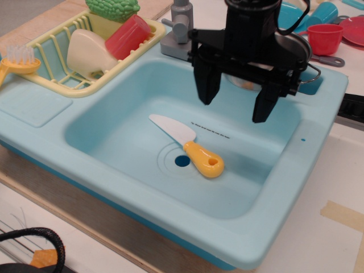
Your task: Put knife in pot or pan
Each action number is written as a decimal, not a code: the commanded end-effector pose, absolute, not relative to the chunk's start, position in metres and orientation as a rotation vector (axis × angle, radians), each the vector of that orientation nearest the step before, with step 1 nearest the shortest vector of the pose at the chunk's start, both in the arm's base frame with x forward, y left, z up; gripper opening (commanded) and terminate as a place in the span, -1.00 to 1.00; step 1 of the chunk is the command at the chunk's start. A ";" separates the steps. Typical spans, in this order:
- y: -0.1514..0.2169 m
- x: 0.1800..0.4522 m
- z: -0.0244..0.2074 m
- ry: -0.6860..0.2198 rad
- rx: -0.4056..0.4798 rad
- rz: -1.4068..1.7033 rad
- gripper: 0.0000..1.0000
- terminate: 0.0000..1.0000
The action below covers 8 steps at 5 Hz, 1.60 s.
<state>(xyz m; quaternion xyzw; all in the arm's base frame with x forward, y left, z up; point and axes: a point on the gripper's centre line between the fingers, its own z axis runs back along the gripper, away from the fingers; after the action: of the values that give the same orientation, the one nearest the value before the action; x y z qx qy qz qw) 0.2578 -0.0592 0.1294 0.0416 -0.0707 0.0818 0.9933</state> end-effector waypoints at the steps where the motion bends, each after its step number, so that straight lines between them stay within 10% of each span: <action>1: -0.065 0.250 0.136 -0.210 0.080 0.318 1.00 -1.00; 8: -0.021 0.252 0.076 -0.246 -0.017 0.742 1.00 -1.00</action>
<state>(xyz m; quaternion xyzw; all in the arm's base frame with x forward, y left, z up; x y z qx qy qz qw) 0.2490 -0.0244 0.0645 -0.0111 -0.1051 0.3611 0.9265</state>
